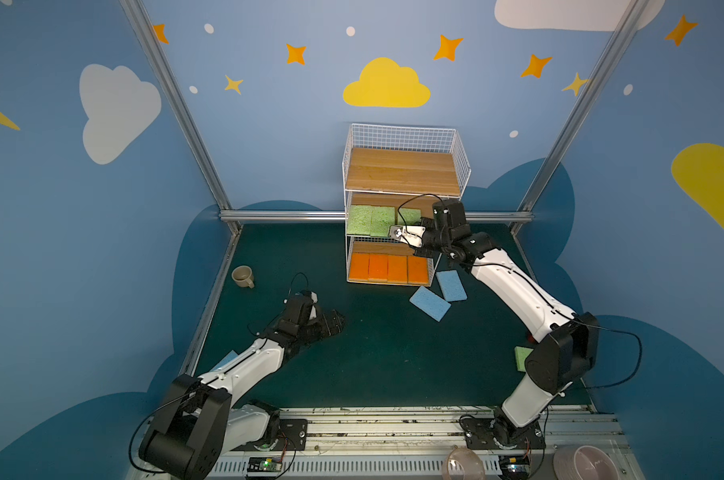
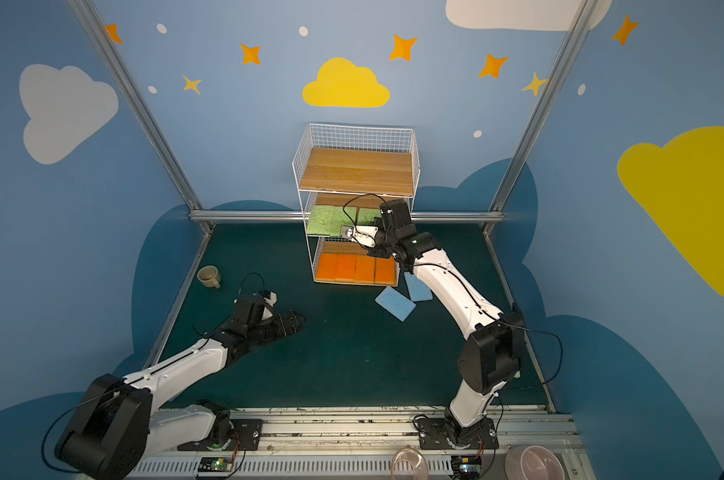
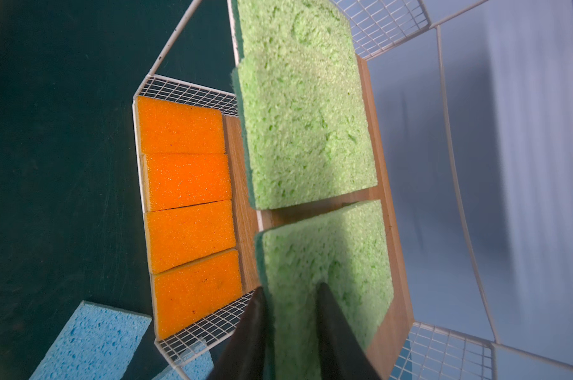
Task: Place and organize the cleaning sponges onto the shelf
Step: 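Lower the green sponge onto the middle board beside the others and release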
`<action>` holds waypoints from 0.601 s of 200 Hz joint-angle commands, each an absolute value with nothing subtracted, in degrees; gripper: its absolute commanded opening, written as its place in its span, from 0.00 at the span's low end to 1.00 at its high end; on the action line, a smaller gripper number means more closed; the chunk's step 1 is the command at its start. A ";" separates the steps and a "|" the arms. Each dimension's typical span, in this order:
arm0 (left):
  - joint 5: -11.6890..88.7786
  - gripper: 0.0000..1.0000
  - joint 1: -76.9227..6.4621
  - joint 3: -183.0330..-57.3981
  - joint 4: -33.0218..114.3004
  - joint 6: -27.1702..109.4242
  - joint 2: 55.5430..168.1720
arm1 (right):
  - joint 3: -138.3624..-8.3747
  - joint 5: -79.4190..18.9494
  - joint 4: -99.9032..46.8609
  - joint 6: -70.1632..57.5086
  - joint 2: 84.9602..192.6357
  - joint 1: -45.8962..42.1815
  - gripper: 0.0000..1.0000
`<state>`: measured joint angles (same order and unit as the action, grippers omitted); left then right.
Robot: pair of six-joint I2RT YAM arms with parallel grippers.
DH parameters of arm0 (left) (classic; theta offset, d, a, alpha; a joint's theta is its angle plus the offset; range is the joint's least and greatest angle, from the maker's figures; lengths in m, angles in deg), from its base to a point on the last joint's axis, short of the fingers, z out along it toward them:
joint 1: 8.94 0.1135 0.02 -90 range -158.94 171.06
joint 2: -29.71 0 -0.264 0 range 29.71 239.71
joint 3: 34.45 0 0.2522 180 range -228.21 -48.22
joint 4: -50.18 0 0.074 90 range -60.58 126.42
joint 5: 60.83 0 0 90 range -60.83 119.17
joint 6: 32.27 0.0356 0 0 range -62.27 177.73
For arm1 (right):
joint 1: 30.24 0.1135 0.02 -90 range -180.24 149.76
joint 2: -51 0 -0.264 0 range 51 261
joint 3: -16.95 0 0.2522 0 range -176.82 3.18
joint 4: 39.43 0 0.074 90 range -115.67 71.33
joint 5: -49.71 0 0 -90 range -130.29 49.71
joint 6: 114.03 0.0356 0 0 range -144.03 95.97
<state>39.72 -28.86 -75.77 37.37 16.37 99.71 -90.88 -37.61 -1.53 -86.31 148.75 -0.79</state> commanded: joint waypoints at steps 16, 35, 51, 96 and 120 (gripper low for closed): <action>39.63 1.00 -28.60 -77.18 38.00 17.03 100.67 | -91.83 -37.41 -2.11 -86.83 149.83 -0.97 0.32; 39.72 1.00 -28.63 -77.13 38.09 16.90 100.91 | -91.74 -37.04 -2.63 -86.69 149.79 -0.97 0.31; 39.72 1.00 -28.58 -77.09 38.09 16.87 100.86 | -91.91 -36.69 -2.82 -86.76 149.87 -0.97 0.30; 39.46 1.00 -28.61 -77.04 37.96 16.86 100.69 | -91.88 -35.94 -3.64 -87.04 150.31 -0.97 0.26; 39.38 1.00 -28.58 -77.13 37.91 16.86 100.64 | -91.52 -35.54 -4.81 -86.78 150.13 -0.97 0.24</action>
<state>39.70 -28.82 -75.77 37.39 16.37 100.65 -90.88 -36.95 -2.78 -87.27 149.56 -0.81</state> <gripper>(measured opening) 0.997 0.250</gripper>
